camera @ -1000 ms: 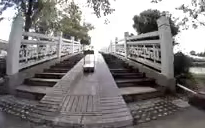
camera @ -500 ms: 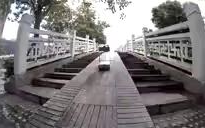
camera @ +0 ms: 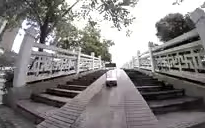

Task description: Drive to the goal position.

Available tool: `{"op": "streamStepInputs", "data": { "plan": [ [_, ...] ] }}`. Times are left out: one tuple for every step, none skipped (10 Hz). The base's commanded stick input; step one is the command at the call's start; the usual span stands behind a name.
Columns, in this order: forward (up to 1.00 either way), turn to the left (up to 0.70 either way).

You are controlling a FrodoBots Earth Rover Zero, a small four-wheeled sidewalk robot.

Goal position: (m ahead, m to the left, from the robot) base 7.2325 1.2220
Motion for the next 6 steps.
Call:
{"op": "streamStepInputs", "data": {
  "plan": [
    [0.70, 0.00],
    [0.70, 0.00],
    [0.70, 0.00],
    [0.70, 0.00],
    [0.70, 0.00],
    [0.70, 0.00]
  ]
}}
